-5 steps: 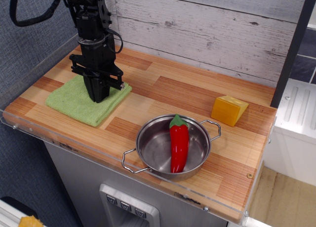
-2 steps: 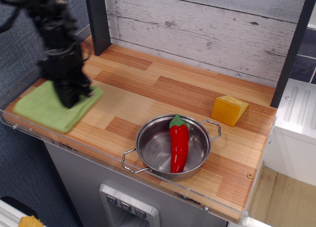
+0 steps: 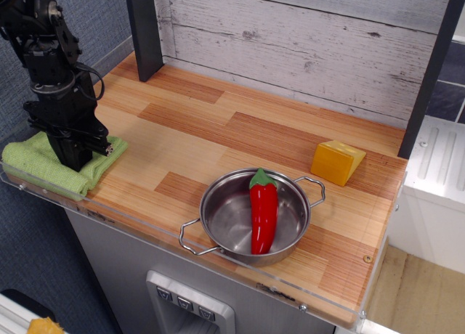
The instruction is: Place the green towel on the far left edge of the table
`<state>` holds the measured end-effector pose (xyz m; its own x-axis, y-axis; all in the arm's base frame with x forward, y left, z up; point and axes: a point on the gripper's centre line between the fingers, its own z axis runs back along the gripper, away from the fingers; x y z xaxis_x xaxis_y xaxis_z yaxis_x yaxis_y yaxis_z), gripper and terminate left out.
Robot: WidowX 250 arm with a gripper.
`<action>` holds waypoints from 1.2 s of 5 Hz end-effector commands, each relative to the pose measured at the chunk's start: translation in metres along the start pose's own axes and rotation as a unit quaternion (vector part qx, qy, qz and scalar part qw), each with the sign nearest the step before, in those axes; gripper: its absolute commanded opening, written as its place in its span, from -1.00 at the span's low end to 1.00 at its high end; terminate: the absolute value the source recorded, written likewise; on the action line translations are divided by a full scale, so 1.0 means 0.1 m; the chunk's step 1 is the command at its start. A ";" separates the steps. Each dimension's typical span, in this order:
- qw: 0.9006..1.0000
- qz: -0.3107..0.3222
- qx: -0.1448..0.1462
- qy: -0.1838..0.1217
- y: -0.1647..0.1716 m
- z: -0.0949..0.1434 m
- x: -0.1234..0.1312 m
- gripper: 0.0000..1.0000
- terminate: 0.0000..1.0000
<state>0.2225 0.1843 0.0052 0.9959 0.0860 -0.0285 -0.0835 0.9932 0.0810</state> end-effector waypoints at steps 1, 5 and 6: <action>1.000 -0.004 0.001 -0.010 -0.02 0.07 0.03 -1.00 -1.00; 0.998 0.032 0.011 -0.046 0.01 0.54 0.29 1.00 -1.00; 0.997 0.037 0.016 -0.062 0.03 0.67 0.31 1.00 -1.00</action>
<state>0.2499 0.1804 0.0531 0.9873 0.1523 0.0451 -0.1556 0.9843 0.0828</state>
